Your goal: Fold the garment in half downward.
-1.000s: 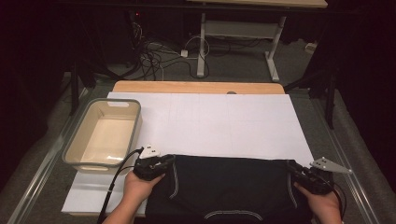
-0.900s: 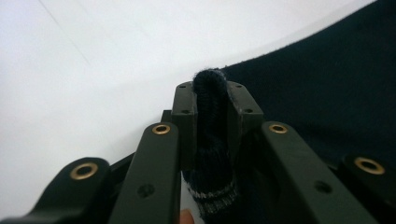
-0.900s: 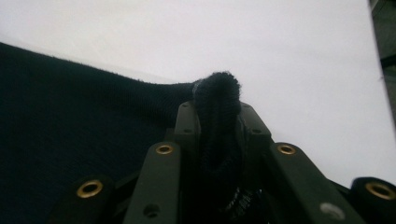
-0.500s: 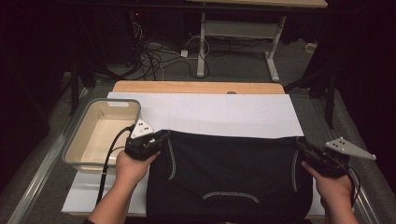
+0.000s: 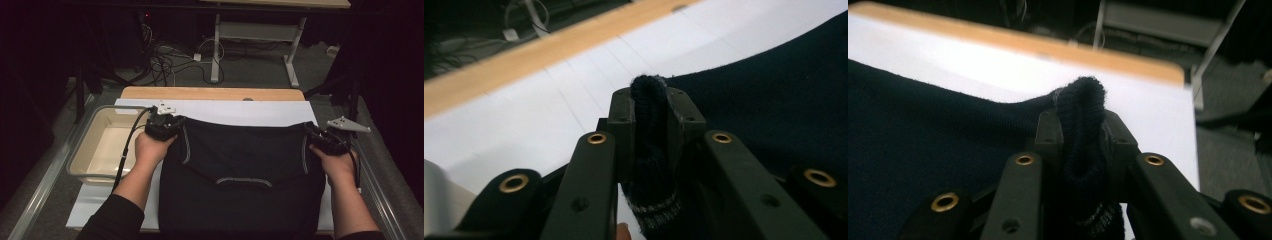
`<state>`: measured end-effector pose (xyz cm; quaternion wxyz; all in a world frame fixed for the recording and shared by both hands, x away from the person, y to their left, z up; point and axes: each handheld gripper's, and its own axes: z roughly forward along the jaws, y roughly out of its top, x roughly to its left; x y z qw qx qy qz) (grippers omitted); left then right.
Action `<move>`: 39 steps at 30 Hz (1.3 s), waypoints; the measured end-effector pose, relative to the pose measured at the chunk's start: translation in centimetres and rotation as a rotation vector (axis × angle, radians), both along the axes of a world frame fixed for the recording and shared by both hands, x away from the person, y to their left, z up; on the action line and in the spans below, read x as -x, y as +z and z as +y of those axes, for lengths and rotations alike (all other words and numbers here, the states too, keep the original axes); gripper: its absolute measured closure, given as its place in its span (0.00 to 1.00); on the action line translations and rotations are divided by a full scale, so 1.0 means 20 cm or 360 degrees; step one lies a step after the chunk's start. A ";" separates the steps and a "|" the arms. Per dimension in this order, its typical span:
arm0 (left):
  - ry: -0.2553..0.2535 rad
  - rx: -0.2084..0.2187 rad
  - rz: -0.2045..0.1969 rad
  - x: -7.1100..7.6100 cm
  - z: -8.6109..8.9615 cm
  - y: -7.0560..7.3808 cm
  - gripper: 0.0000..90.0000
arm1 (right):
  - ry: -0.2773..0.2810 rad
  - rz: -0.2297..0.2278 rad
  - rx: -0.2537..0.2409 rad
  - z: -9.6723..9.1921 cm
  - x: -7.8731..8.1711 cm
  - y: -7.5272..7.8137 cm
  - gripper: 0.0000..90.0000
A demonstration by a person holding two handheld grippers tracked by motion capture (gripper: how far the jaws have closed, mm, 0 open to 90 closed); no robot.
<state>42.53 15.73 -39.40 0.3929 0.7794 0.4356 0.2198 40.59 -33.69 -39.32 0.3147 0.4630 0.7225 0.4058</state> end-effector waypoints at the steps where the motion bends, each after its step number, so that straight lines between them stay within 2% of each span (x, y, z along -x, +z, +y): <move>1: 0.0020 0.0004 -0.0008 -0.02 0.01 0.02 0.83 | -0.0001 -0.0033 -0.0020 0.00 -0.01 0.03 0.84; 3: 0.0054 0.0018 0.0024 -0.05 0.02 0.01 0.81 | 0.0002 -0.0073 -0.0059 0.01 -0.05 0.07 0.83; 4: 0.0075 0.0005 0.0071 -0.07 0.01 -0.01 0.79 | 0.0004 -0.0055 -0.0073 0.01 -0.06 0.07 0.81; 6: 0.0111 -0.0018 0.0126 -0.08 -0.01 -0.06 0.66 | 0.0020 0.0077 -0.0113 0.02 -0.11 0.00 0.69; 7: 0.0107 -0.0002 0.0132 -0.08 -0.02 -0.07 0.60 | 0.0017 0.0153 -0.0097 0.02 -0.12 -0.05 0.61; 9: 0.0058 0.0052 0.0129 -0.05 -0.03 -0.10 0.57 | 0.0016 0.0218 -0.0049 0.03 -0.12 -0.11 0.55; 12: -0.0008 0.0095 0.0111 0.01 -0.06 -0.12 0.55 | 0.0051 0.0226 -0.0054 0.02 -0.06 -0.13 0.52; 15: -0.0105 0.0120 0.0093 0.09 -0.09 -0.16 0.53 | 0.0065 0.0239 -0.0029 0.02 0.03 -0.15 0.51; 18: -0.0194 0.0135 0.0088 0.20 -0.12 -0.23 0.49 | 0.0083 0.0268 -0.0013 0.01 0.13 -0.20 0.51; 20: -0.0211 0.0117 0.0101 0.26 -0.11 -0.28 0.45 | 0.0077 0.0307 -0.0023 0.01 0.21 -0.25 0.51; 24: -0.0203 0.0138 0.0148 0.35 -0.07 -0.39 0.41 | 0.0076 0.0373 -0.0027 0.00 0.31 -0.33 0.51; 26: -0.0212 0.0135 0.0167 0.39 -0.05 -0.43 0.41 | 0.0076 0.0377 -0.0034 0.00 0.35 -0.35 0.50; 28: -0.0228 0.0112 0.0169 0.44 -0.04 -0.47 0.41 | 0.0052 0.0372 -0.0041 0.00 0.41 -0.36 0.49; 31: -0.0272 0.0074 0.0119 0.50 -0.03 -0.49 0.40 | 0.0052 0.0334 -0.0037 -0.02 0.54 -0.35 0.49; 36: -0.0362 0.0120 0.0064 0.57 0.00 -0.52 0.40 | 0.0042 0.0286 -0.0083 0.00 0.81 -0.35 0.51; 39: -0.0389 0.0142 0.0073 0.57 0.01 -0.53 0.38 | 0.0059 0.0281 -0.0110 0.04 0.92 -0.37 0.52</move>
